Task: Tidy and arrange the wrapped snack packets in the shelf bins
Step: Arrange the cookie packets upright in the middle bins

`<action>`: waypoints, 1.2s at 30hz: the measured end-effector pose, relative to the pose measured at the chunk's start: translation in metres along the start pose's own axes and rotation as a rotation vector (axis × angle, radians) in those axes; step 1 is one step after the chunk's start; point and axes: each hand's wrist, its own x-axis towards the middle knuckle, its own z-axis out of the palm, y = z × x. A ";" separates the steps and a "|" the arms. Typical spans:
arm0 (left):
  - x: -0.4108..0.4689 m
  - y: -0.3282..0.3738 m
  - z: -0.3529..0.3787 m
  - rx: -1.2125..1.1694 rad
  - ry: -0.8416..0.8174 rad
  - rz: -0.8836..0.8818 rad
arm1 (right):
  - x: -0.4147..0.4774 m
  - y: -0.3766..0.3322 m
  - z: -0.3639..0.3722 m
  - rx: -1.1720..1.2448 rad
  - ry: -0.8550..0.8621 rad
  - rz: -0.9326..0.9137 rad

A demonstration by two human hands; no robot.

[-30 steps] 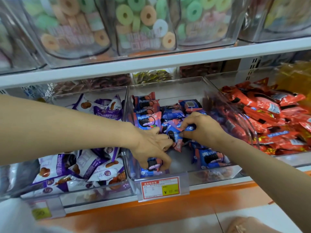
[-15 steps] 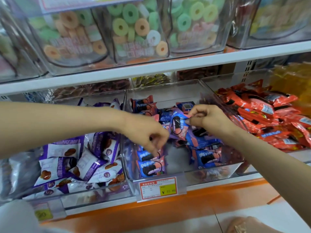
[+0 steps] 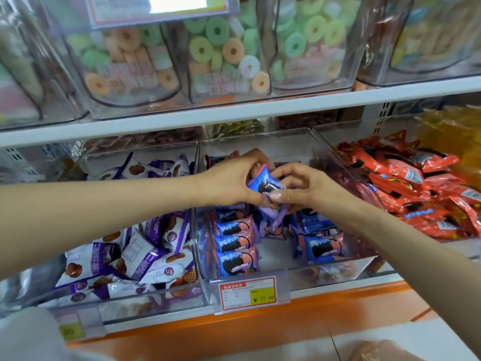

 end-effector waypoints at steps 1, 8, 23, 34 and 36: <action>-0.002 -0.003 0.000 -0.041 -0.026 0.001 | 0.000 0.000 0.002 -0.021 -0.028 -0.008; -0.022 -0.021 -0.023 -0.122 -0.173 -0.077 | -0.006 0.004 0.014 -0.486 -0.339 0.067; -0.046 -0.023 -0.027 0.118 -0.183 0.055 | -0.007 0.009 0.041 -0.430 -0.641 0.322; -0.022 -0.015 -0.012 0.210 -0.174 0.028 | 0.017 0.019 -0.009 -1.087 0.189 -0.169; -0.016 -0.016 -0.008 0.321 -0.195 0.000 | 0.023 0.030 0.000 -1.310 0.091 -0.087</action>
